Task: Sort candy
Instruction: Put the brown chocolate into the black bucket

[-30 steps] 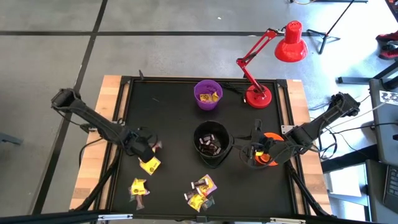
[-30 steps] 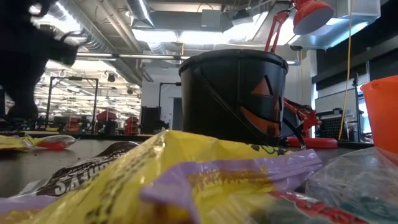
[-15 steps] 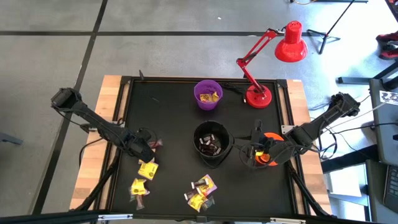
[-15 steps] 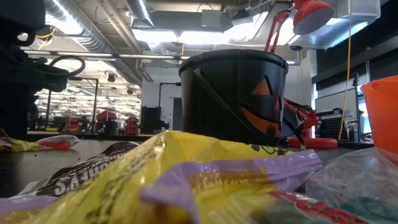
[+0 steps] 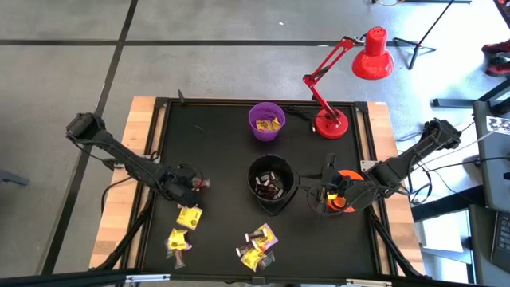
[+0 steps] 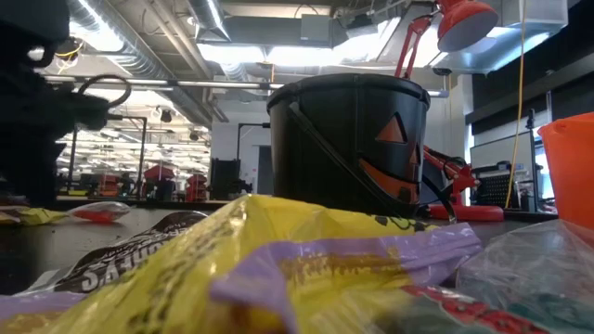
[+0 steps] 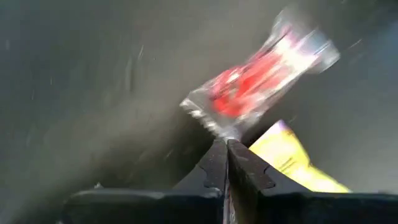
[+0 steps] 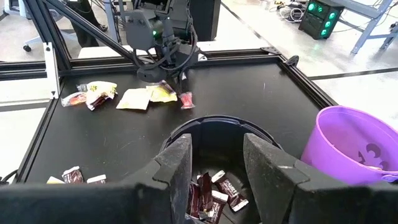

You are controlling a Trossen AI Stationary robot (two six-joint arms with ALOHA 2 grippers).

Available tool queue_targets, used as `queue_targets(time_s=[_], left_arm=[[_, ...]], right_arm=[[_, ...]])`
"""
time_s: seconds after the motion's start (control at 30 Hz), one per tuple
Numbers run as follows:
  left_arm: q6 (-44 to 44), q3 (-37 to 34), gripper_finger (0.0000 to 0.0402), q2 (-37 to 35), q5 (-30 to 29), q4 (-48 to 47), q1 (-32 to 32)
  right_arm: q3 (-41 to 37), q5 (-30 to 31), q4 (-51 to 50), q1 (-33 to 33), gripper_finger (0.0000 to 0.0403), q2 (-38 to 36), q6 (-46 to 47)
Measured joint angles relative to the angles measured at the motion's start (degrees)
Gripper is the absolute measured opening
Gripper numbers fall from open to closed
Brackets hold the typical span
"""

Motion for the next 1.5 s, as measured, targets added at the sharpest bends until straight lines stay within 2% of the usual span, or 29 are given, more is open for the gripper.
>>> queue_targets(time_s=[0.23,0.43,0.5,0.63,0.8,1.03,1.2,1.33,1.5], left_arm=[[6.2,6.7,0.0,-0.1,-6.0,-0.3,0.1],[13.5,11.8,0.0,-0.1,-6.5,-0.6,0.1],[13.9,12.1,0.0,-0.1,-4.9,-0.8,0.1],[10.8,11.4,0.0007,-0.1,4.5,-5.4,-0.4],[5.0,9.1,0.0059,-0.1,6.7,-11.0,-1.7],[2.2,5.9,0.0165,0.1,5.7,-10.6,-2.1],[-0.6,3.6,0.0224,0.1,6.5,-10.5,-2.1],[-2.3,2.2,0.0249,0.0,8.0,-10.1,-2.1],[-2.3,1.9,0.0255,0.1,8.3,-8.2,-2.1]], right_arm=[[0.0,0.0,0.0,0.0,0.0143,0.0,0.0],[0.0,0.7,0.0,0.0,0.0143,0.0,0.0],[0.0,0.7,0.0,0.0,0.0143,0.0,0.3],[0.0,-0.3,0.0,0.0,0.0143,0.0,1.4],[0.0,-0.4,0.0,0.0,0.0143,0.0,1.5],[0.0,-0.4,-0.1,0.0,0.0143,0.0,1.5],[0.0,-0.3,0.0,0.0,0.0143,0.0,1.5],[0.0,-0.3,-0.1,0.0,0.0143,0.0,1.5],[0.0,-0.3,-0.1,0.0,0.0143,0.0,1.4]])
